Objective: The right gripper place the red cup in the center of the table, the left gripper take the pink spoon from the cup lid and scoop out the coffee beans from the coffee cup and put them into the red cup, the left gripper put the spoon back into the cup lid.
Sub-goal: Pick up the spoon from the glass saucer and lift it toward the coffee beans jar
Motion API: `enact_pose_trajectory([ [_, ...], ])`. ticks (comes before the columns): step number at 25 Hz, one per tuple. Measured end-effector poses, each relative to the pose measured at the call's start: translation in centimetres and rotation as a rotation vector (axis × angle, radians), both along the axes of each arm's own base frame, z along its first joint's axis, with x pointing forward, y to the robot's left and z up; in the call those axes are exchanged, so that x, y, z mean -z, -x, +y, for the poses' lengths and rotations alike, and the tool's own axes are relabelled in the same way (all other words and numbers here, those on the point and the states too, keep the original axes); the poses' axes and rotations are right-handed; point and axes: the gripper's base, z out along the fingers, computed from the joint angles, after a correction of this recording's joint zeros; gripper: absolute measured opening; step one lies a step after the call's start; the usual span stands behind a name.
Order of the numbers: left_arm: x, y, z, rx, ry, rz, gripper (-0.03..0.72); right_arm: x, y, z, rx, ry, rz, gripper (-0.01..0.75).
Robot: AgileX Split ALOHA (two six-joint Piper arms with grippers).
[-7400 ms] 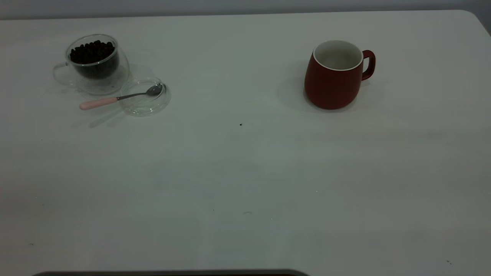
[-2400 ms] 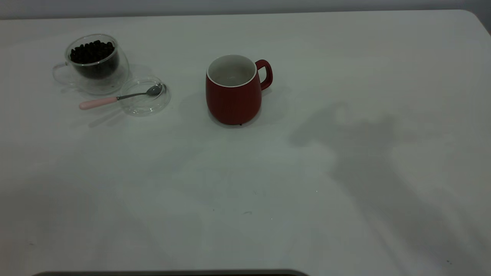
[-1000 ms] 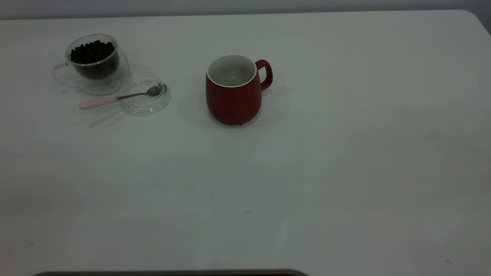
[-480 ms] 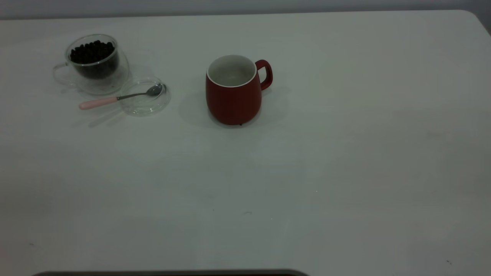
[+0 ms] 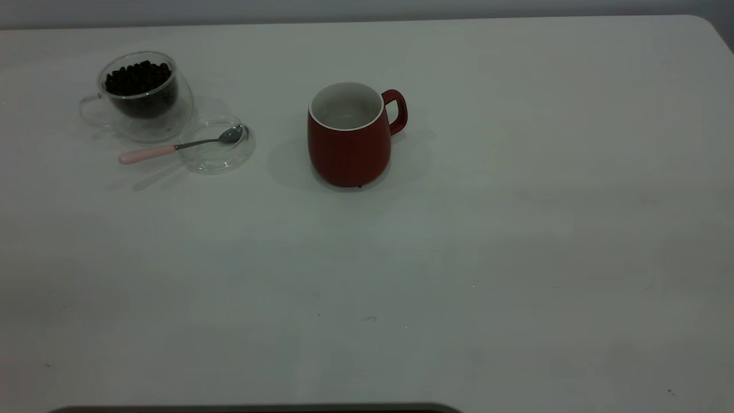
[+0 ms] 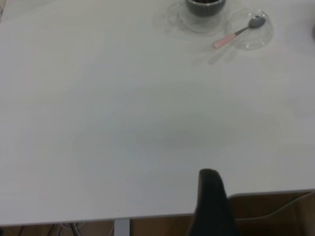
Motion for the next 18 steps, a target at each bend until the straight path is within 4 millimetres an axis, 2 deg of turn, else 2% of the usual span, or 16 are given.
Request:
enact_pose_trajectory([
  [6,0.00,0.00,0.00,0.000,0.000,0.000,0.589,0.01,0.56,-0.03,0.093,0.000,-0.036,0.583],
  [18,0.00,0.00,0.00,0.000,0.000,0.000,0.589,0.01,0.60,0.14,0.085,-0.018,-0.039,0.583],
])
